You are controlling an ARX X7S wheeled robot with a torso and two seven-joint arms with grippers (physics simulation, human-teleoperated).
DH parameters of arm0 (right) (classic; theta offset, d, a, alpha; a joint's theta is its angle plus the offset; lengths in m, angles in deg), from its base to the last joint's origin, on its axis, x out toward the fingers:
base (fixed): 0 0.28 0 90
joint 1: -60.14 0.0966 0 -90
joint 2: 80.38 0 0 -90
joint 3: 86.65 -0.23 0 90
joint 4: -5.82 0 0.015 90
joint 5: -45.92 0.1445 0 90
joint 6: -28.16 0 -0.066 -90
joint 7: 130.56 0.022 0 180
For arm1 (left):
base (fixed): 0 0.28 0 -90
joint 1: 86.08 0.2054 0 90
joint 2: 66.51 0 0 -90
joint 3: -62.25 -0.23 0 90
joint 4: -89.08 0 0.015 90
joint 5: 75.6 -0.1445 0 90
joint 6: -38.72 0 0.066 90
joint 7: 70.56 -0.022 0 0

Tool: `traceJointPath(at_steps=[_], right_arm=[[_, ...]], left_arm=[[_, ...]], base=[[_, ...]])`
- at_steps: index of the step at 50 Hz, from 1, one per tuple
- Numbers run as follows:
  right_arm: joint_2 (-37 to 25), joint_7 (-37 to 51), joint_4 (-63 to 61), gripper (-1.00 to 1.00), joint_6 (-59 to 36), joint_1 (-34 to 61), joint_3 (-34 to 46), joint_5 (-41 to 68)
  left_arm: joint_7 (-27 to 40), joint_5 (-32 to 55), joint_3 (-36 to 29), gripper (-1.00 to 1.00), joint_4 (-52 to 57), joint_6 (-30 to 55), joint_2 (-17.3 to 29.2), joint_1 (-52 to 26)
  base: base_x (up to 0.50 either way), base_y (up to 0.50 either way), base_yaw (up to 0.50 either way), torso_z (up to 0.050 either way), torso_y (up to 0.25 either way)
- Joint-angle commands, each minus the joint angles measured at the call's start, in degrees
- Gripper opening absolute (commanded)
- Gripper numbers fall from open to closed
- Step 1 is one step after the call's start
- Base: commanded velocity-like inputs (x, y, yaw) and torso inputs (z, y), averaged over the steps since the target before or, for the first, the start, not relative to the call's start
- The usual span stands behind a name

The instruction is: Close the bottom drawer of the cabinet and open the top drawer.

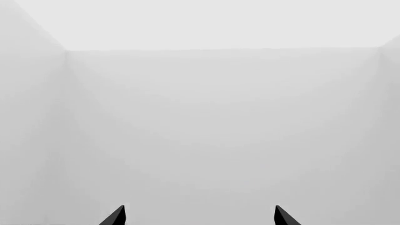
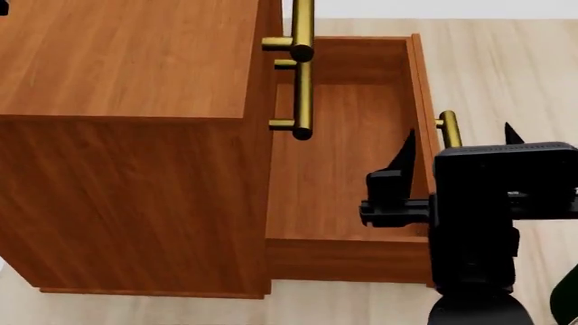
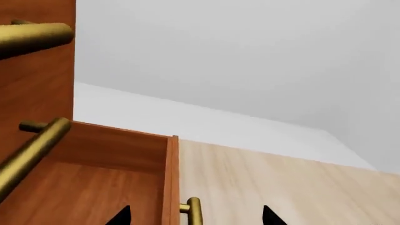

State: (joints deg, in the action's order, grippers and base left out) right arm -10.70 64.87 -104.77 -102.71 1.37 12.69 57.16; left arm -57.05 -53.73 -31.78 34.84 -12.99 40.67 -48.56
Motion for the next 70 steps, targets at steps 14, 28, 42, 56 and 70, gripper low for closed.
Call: traceJointPath(at_steps=[14,28,42,56,70], right_arm=[[-6.6,1.4,-1.8,1.0,-8.9,1.2,5.3,-5.7],[-8.7,1.0,-0.7,1.0,-11.7,1.7,7.3,-7.0],[-10.1,0.7,0.4,1.0,-12.5,1.2,7.2,-7.2],[-9.8,0.8,3.0,1.0,-11.2,0.2,6.9,-6.8],[-9.5,0.7,5.1,1.0,-9.8,-0.4,6.8,-6.5]], left_arm=[[0.3,0.3,-0.2,1.0,-0.5,-0.9,0.5,0.5],[0.4,0.5,-0.4,1.0,-0.9,-1.7,0.5,0.9],[0.6,0.8,-0.5,1.0,-0.9,-1.9,0.8,1.2],[0.9,1.0,-0.8,1.0,-1.1,-2.1,0.9,1.2],[1.1,1.0,-1.4,1.0,-1.3,-2.4,1.0,1.2]], base=[[0.0,0.0,0.0,0.0,0.0],[0.0,0.0,0.0,0.0,0.0],[0.0,0.0,0.0,0.0,0.0],[0.0,0.0,0.0,0.0,0.0],[0.0,0.0,0.0,0.0,0.0]])
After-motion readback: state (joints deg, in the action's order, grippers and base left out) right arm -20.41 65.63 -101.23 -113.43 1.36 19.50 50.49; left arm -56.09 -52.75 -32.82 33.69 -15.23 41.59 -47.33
